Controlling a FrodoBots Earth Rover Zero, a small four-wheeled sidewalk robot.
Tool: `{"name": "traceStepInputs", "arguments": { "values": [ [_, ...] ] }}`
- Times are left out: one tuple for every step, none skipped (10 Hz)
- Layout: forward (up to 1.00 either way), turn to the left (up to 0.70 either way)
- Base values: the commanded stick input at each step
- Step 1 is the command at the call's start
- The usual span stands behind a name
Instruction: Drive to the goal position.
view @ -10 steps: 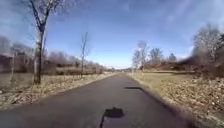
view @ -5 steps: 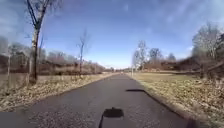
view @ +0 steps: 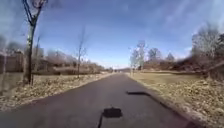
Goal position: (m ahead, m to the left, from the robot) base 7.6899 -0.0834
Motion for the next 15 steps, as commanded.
{"name": "traceStepInputs", "arguments": {
  "values": [
    [1.0, 0.0],
    [1.0, 0.0],
    [1.0, 0.0],
    [1.0, 0.0],
    [1.0, 0.02],
    [1.0, 0.03],
    [1.0, 0.04],
    [1.0, 0.04],
    [1.0, 0.04],
    [1.0, 0.04],
    [1.0, 0.03],
    [1.0, 0.03],
    [1.0, 0.02],
    [1.0, 0.0],
    [1.0, 0.0]
  ]
}}
